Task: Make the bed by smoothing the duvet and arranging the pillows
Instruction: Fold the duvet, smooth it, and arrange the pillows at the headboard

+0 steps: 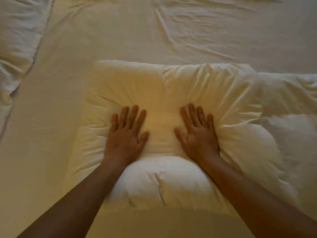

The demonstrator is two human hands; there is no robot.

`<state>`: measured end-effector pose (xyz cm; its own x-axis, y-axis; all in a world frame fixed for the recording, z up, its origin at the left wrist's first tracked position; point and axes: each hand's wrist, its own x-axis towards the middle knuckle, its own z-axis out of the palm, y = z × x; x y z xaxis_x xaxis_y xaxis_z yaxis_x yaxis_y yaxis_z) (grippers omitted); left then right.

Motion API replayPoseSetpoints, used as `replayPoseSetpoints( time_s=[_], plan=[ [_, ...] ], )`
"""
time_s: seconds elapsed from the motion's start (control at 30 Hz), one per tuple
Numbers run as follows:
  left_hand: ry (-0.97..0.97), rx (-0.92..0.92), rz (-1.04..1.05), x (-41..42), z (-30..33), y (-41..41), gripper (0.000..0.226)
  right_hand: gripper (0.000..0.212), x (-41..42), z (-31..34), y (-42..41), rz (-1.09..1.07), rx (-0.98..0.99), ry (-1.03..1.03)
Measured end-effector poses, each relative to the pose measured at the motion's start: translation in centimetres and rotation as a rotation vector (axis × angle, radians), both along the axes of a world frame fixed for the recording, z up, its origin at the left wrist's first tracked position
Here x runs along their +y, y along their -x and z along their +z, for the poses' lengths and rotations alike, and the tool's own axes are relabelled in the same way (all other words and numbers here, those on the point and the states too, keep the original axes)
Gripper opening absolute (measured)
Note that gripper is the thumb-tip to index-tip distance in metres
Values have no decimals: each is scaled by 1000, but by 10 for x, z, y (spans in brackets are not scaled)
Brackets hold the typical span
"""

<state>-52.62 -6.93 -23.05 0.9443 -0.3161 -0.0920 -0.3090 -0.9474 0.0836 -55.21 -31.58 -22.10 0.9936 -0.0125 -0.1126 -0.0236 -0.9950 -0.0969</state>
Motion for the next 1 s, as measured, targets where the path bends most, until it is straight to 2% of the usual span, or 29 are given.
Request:
replayPoseSetpoints(
  time_s=[0.2,0.57,0.63,0.7,0.77,0.83,0.9,1.0],
  plan=[
    [-39,10,125,33,-22,1,69,78,-31,-13,4,-108,26,47],
    [-79,125,351,47,-10,14,73,83,-92,9,30,-408,211,199],
    [-68,164,432,40,-1,24,74,84,-94,21,34,-476,251,169],
    [27,195,500,29,14,41,72,81,-81,39,38,-541,217,75],
    [208,205,452,8,35,62,73,74,-49,57,43,-504,111,-15],
    [336,156,278,-21,55,86,72,71,0,69,56,-364,58,-107],
    [329,120,134,-42,60,112,64,70,46,66,79,-195,83,-178],
    [166,125,71,-30,35,132,61,66,63,38,107,-40,150,-100]
  ],
)
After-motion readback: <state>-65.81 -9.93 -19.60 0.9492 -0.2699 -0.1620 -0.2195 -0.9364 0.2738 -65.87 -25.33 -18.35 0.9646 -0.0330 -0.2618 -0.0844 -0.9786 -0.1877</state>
